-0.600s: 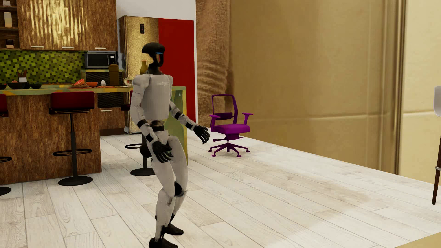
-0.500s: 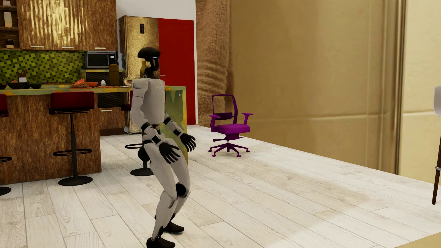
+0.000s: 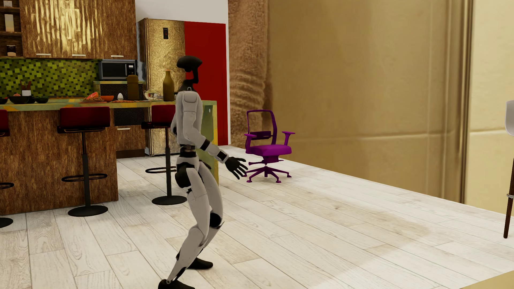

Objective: Approach the dark pink officechair

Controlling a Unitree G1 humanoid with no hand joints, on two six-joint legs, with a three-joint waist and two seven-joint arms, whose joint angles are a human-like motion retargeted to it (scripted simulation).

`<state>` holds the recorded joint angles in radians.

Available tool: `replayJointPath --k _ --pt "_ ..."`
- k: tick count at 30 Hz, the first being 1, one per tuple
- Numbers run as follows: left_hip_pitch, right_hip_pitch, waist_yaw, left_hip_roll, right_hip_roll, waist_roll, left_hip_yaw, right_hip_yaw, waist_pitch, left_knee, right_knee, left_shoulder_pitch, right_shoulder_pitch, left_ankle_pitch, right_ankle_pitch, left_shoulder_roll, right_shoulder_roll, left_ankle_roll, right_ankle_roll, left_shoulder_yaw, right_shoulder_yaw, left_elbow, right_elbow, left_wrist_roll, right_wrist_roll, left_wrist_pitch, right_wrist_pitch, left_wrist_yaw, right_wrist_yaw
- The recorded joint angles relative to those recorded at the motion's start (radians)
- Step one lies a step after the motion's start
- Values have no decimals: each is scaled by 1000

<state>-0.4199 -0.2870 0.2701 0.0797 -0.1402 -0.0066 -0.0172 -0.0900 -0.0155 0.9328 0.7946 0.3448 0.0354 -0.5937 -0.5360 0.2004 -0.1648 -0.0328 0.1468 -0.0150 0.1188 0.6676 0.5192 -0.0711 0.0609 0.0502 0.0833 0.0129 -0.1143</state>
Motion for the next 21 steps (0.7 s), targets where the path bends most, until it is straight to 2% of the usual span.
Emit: replayJointPath --k 1,2,3,4,5,6,7,8,9,10,11,12,13,14,15,16,17,18,19,20,21 --pt "38 4 -9 -10 -8 9 8 13 8 -23 49 -1 -10 21 4 12 17 5 -75 -16 -4 17 -9 -12 7 24 -69 27 6" --pt "58 -70 -61 -28 -1 10 -16 54 15 -40 232 -9 6 11 124 20 54 7 -100 -41 -19 -9 29 -19 -5 42 -143 59 13" --pt "106 -147 -107 -36 12 -1 -16 105 19 -77 346 -20 48 1 229 10 38 7 -110 -50 -19 7 75 -24 -32 33 -170 84 31" --pt "158 -210 -161 -47 27 -21 -22 137 19 -132 357 -57 121 -1 207 2 15 5 -112 -45 -56 8 79 -32 -68 31 -163 101 53" --pt "208 -256 -204 -54 40 -45 -28 155 11 -192 257 -108 199 -2 131 -12 -7 -1 -103 -27 -103 -49 101 -33 -102 39 -145 108 69" --pt "250 -268 -234 -67 32 -64 -45 159 13 -217 140 -172 249 -20 92 -54 -29 -5 -81 -4 -127 -79 102 -13 -127 39 -103 101 80" --pt "245 -251 -229 -69 26 -64 -62 147 17 -153 85 -230 273 -28 117 -73 -60 12 -25 -27 -117 -85 120 10 -137 37 -73 76 82" --pt "178 -196 -194 -53 24 -22 -58 109 44 52 83 -268 250 57 75 -89 -98 108 -7 -63 -107 -42 152 25 -128 36 -55 33 72" --pt "74 -140 -150 -33 24 24 -11 69 45 204 44 -219 201 185 54 -70 -101 170 -42 -51 -108 -17 140 20 -99 35 -38 -30 45" --pt "-4 -64 -97 -26 17 64 50 38 58 262 -9 -141 120 216 38 -50 -85 157 -32 0 -95 -22 91 14 -66 44 -10 -86 12" --pt "-70 11 -16 -29 8 97 102 17 72 231 -56 -66 6 140 14 -8 -81 111 -22 25 -59 -51 24 19 -36 63 13 -113 -17" --pt "-108 -2 37 -35 9 135 98 12 68 89 62 -16 -77 105 49 7 -41 92 -2 13 -53 -56 36 50 -18 83 -51 -89 -34" --pt "-86 -85 54 -53 1 135 94 47 61 -8 286 4 -113 106 171 31 42 99 21 -52 -43 44 81 86 -16 83 -139 -43 -42" --pt "-45 -181 26 -79 18 111 80 98 64 -12 409 1 -69 66 258 25 58 98 39 -88 59 124 84 105 -31 92 -215 6 -34" --pt "19 -261 -37 -100 38 73 64 121 85 -37 380 -9 -13 36 226 -3 72 93 47 -87 51 88 103 91 -62 107 -249 48 -3" --pt "73 -334 -89 -114 53 33 48 129 98 -44 270 -29 59 -2 188 -33 63 87 50 -79 8 -5 96 64 -96 116 -257 80 34" --pt "98 -396 -116 -138 52 -18 40 120 107 10 131 -83 113 -35 198 -60 9 87 62 -57 -41 -67 113 41 -133 106 -260 100 71" --pt "39 -380 -110 -134 59 -25 30 117 108 211 155 -140 143 62 214 -66 -68 132 -5 -74 -59 -57 148 27 -154 78 -248 95 87" --pt "-49 -332 -101 -114 67 -13 26 83 99 399 165 -168 141 262 160 -63 -105 144 -106 -68 -81 -26 188 12 -159 50 -223 66 81" --pt "-120 -260 -100 -96 58 4 41 53 95 464 141 -162 133 364 120 -64 -107 119 -78 -39 -100 -3 121 -4 -145 30 -151 18 55" --pt "-170 -187 -65 -79 51 19 67 33 85 409 99 -127 94 290 95 -63 -89 99 -73 -27 -97 -38 92 -1 -116 27 -102 -21 20"
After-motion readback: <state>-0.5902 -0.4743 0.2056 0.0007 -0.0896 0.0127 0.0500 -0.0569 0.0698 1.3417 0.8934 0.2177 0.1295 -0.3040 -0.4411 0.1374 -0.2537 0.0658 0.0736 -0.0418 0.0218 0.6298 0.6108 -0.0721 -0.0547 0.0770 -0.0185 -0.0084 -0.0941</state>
